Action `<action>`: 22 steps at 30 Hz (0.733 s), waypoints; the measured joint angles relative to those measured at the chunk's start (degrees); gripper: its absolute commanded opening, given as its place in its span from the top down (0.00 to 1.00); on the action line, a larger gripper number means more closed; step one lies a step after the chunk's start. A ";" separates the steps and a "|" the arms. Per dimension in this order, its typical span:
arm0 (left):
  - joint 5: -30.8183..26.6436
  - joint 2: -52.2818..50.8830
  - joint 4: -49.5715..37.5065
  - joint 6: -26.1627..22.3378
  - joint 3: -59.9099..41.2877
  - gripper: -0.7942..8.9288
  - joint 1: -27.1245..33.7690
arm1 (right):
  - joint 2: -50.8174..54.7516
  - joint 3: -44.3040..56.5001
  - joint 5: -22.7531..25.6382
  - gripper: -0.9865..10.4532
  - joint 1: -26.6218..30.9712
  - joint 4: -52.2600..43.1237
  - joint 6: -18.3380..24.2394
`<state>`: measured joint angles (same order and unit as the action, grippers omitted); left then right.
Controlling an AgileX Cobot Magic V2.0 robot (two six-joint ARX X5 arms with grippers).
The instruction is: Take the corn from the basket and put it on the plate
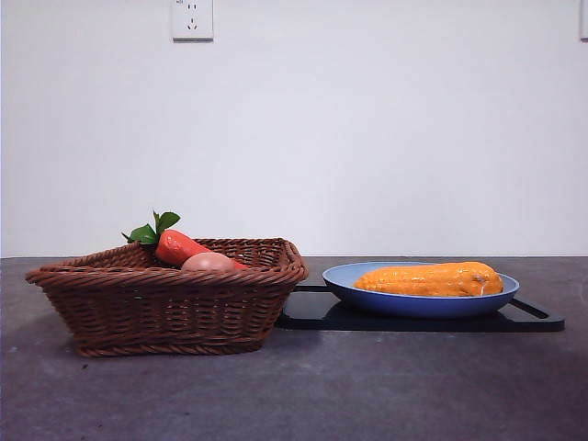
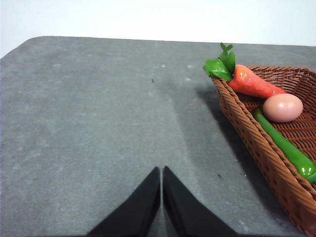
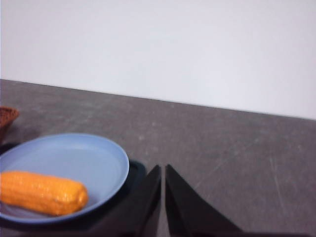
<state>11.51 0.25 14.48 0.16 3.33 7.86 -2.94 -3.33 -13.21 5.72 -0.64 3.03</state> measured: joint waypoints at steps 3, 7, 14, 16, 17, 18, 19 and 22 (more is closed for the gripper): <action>0.00 0.00 0.02 0.00 0.00 0.91 0.00 | 1.22 2.03 0.00 0.91 0.00 0.17 -0.50; 0.00 0.00 0.02 0.00 0.00 0.91 0.00 | 2.64 2.43 1.09 0.91 0.00 4.37 -1.01; 0.00 0.00 0.07 0.00 0.02 0.91 0.00 | 2.58 2.40 1.68 0.91 0.00 9.70 -1.57; 0.00 0.00 0.07 0.00 0.02 0.91 0.00 | 2.58 2.40 2.01 0.91 0.00 9.70 -1.62; 0.00 0.00 0.07 0.00 0.02 0.91 0.00 | 2.58 2.40 2.12 0.91 0.00 9.70 -1.64; 0.00 0.00 0.07 0.00 0.02 0.91 0.00 | 2.58 2.40 2.16 0.91 0.00 9.70 -1.64; 0.00 0.00 0.07 0.00 0.02 0.91 0.00 | 2.58 2.40 2.27 0.91 0.00 9.70 -1.68; 0.00 0.00 0.07 0.00 0.02 0.91 0.00 | 2.58 2.40 2.32 0.91 0.00 9.66 -1.77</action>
<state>11.51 0.25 14.55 0.16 3.36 7.86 -0.36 -0.93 -10.90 5.72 9.02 1.26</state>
